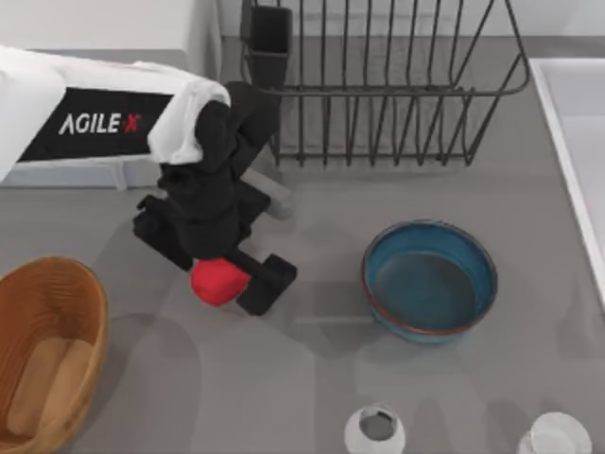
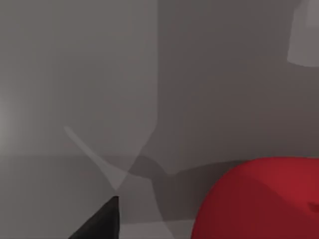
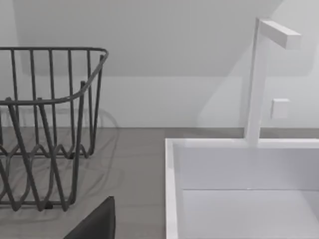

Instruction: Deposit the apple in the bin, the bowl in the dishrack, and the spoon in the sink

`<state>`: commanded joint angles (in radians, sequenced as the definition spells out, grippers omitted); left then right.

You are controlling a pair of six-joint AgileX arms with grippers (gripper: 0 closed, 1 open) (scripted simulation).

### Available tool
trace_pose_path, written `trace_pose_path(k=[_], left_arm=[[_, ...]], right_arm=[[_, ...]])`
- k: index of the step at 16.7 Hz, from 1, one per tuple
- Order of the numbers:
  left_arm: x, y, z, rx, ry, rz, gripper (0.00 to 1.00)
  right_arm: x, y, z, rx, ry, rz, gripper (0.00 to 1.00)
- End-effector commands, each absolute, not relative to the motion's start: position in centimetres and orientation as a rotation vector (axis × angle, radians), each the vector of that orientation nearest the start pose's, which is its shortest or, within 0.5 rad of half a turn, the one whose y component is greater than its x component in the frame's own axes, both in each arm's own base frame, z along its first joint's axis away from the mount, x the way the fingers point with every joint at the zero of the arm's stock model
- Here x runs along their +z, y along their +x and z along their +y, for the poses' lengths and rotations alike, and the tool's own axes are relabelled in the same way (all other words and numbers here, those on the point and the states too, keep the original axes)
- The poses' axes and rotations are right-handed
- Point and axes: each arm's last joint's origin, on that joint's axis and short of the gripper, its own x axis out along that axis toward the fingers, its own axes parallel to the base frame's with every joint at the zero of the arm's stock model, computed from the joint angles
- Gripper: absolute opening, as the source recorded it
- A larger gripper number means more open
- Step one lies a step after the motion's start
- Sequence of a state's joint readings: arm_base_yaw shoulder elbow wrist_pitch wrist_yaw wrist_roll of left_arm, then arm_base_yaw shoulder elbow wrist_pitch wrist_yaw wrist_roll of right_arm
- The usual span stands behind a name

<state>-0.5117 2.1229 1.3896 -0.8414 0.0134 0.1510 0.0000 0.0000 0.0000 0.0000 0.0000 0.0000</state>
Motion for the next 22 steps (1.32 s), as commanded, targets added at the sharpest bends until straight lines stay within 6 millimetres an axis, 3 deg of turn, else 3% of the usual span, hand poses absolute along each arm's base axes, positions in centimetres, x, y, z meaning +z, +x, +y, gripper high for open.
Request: trace_pose_path(k=[12,20,22], left_arm=[[10.6,33.79,-18.66,-0.521,0.504,1.515,0.02],[10.6,33.79,-18.66,-0.521,0.504,1.515,0.0],[11.46,33.94,-18.58,-0.515,0.508,1.496,0.0]], right_arm=[[16.0,10.57,-0.12,0.0,0.0,0.0,1.0],[16.0,10.57,-0.12,0.0,0.0,0.0,1.0],[16.0,10.57,-0.12,0.0,0.0,0.0,1.0]])
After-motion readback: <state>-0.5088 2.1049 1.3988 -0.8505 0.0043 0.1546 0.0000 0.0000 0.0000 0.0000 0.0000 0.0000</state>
